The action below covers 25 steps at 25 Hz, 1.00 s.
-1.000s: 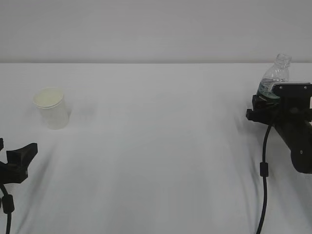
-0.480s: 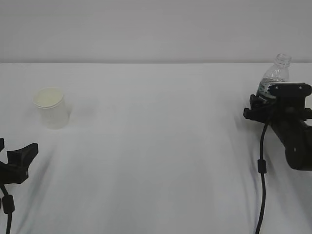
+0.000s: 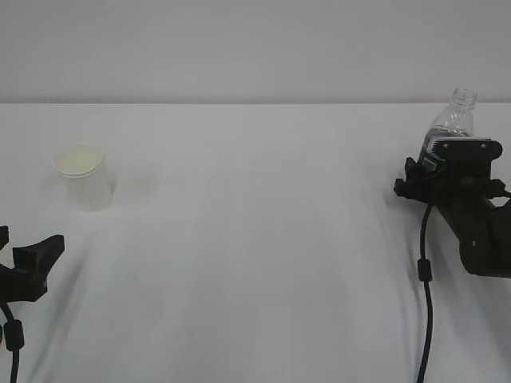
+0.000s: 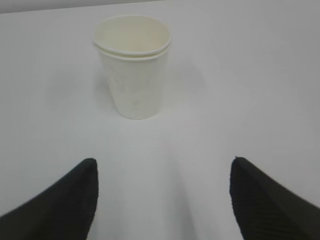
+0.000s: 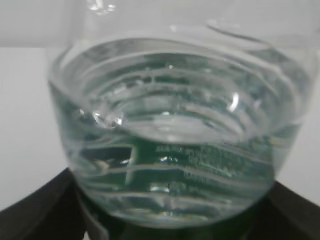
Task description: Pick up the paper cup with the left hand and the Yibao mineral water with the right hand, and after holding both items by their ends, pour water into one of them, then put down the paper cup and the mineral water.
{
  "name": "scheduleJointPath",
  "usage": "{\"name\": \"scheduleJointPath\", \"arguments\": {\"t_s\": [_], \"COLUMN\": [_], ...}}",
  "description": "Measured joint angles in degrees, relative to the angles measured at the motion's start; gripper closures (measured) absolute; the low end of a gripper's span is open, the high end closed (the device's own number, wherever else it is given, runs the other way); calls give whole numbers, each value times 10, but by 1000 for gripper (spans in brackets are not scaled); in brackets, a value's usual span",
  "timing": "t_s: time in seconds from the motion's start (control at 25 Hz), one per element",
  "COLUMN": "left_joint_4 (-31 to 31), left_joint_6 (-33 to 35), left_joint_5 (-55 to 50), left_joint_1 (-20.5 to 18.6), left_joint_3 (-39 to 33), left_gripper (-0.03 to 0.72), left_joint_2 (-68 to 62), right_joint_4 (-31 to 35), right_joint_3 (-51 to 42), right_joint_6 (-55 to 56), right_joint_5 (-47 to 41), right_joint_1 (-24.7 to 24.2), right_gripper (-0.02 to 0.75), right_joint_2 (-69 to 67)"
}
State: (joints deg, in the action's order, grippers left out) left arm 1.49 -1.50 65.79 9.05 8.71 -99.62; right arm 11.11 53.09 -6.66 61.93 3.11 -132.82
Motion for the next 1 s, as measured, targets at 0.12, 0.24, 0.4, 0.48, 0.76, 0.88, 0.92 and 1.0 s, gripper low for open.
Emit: {"name": "scheduleJointPath", "arguments": {"t_s": [0.12,0.24,0.4,0.48,0.76,0.88,0.92,1.0], "left_joint_4": [0,0,1,1,2,2,2,2], "left_joint_6": [0,0,0,0,0,0,0,0], "left_joint_5": [0,0,0,0,0,0,0,0], "left_joint_1": [0,0,0,0,0,0,0,0], "left_joint_3": [0,0,0,0,0,0,0,0], "left_gripper": [96,103,111,113,113,113,114,115], "left_joint_2": [0,0,0,0,0,0,0,0], "right_joint_4": [1,2,2,3,2,2,2,2], "right_joint_3": [3,12,24,29,35,36,36,42], "right_joint_6": [0,0,0,0,0,0,0,0], "right_joint_5": [-1,-1,-2,-2,-2,-2,-3,-5], "right_joint_1": [0,0,-1,-2,-18,-23,-25,-25], "right_gripper": [146,145,145,146,146,146,146,146], "right_joint_2": [-2,-11,-16,-18,-20,-20,-20,-20]}}
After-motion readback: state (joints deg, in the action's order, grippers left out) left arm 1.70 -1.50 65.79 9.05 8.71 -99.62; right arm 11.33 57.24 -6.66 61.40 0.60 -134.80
